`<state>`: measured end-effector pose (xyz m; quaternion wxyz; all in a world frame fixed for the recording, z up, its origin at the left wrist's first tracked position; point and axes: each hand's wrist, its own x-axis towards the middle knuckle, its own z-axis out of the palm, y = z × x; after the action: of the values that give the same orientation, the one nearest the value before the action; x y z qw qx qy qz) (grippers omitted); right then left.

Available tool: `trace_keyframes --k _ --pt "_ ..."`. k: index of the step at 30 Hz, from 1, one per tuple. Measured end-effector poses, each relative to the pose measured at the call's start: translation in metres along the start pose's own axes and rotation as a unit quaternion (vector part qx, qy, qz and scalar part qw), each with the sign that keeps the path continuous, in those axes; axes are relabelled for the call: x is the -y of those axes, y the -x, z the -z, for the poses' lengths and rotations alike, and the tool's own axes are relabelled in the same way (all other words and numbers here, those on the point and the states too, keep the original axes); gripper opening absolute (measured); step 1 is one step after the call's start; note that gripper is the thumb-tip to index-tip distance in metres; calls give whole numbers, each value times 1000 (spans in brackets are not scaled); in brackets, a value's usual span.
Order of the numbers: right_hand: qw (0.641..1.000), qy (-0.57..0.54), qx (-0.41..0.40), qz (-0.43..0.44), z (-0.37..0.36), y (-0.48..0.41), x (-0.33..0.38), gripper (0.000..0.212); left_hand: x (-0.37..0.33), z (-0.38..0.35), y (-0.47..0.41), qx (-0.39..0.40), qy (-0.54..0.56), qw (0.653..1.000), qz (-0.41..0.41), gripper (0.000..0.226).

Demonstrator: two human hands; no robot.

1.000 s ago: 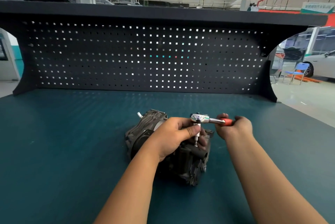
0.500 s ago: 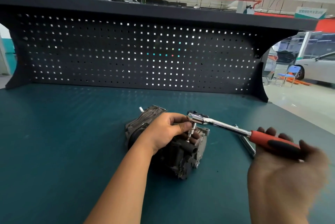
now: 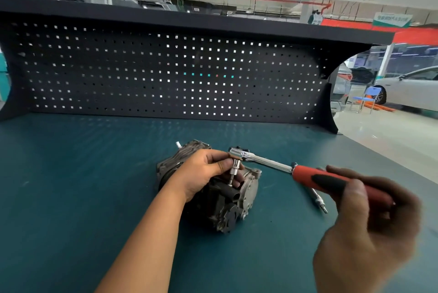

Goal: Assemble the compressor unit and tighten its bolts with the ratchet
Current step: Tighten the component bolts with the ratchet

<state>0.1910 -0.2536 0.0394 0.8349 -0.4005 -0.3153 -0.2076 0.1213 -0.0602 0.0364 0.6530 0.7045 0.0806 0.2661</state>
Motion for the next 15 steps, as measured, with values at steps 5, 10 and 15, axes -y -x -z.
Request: trace_keyframes --k 5,10,15 --pt "957 216 155 -115 33 -36 20 19 -3 -3 3 -51 -49 997 -7 22" --pt "858 298 346 -234 50 -49 32 8 0 -16 8 -214 -130 967 -48 34" --pt "837 336 369 -224 55 -33 25 11 6 -31 23 -300 -305 904 -21 29"
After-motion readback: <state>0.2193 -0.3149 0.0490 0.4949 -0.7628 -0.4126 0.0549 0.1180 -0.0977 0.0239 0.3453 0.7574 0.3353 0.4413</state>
